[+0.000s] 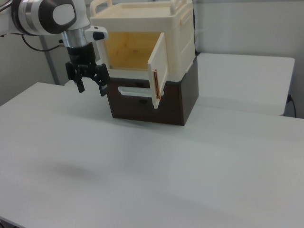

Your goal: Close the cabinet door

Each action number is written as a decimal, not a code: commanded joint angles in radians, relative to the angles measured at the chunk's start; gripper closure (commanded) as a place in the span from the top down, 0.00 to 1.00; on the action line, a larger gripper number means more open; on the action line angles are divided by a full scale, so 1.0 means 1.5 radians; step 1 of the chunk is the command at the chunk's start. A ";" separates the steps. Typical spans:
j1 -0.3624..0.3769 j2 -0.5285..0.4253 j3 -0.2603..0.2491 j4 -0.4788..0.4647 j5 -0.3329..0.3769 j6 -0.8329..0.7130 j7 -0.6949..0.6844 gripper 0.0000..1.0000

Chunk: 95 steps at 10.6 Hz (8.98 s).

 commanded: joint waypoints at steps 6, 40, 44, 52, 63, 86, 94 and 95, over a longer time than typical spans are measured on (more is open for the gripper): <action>0.005 -0.006 -0.001 -0.012 0.000 0.006 -0.001 1.00; -0.261 0.048 -0.020 0.162 0.038 0.218 -0.111 0.00; -0.199 0.046 -0.010 0.126 0.058 0.207 -0.110 0.00; -0.121 0.075 0.001 0.135 0.175 0.197 -0.150 0.00; -0.038 0.169 0.001 0.136 0.173 0.543 -0.150 0.00; 0.024 -0.039 -0.001 -0.051 -0.034 0.002 0.024 0.09; 0.012 -0.043 -0.004 -0.045 -0.035 0.007 0.028 1.00; 0.011 -0.043 -0.006 -0.039 -0.035 0.007 0.028 1.00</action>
